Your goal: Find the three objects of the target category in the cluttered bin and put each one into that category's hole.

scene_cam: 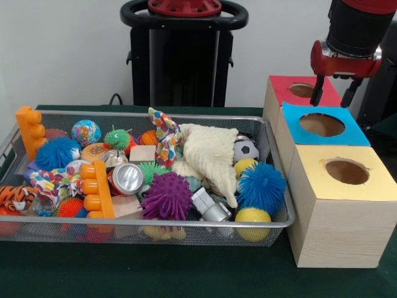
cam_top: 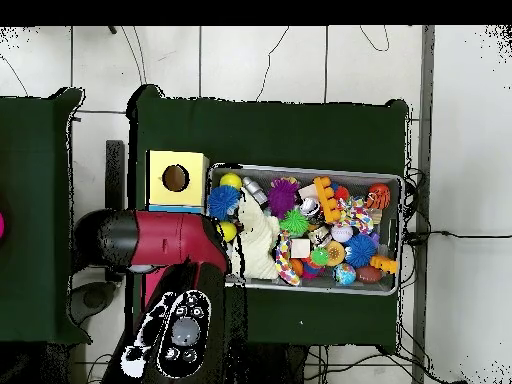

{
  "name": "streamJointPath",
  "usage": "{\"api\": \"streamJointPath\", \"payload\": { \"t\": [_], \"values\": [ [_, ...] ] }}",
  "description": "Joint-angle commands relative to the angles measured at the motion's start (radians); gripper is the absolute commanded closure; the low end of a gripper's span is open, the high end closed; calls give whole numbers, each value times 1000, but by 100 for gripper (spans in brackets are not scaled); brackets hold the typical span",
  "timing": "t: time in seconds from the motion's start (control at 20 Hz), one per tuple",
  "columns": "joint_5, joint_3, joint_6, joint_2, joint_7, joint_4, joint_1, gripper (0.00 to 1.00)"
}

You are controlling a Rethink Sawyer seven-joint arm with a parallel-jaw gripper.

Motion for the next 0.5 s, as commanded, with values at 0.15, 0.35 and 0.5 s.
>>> {"api": "streamJointPath", "payload": {
  "t": [0.15,0.35,0.5],
  "values": [
    [9,16,60,43,228,-11,-26,0],
    [-30,-28,112,13,206,4,-30,0],
    [-72,-72,118,11,176,-10,-38,0]
  ]
}}
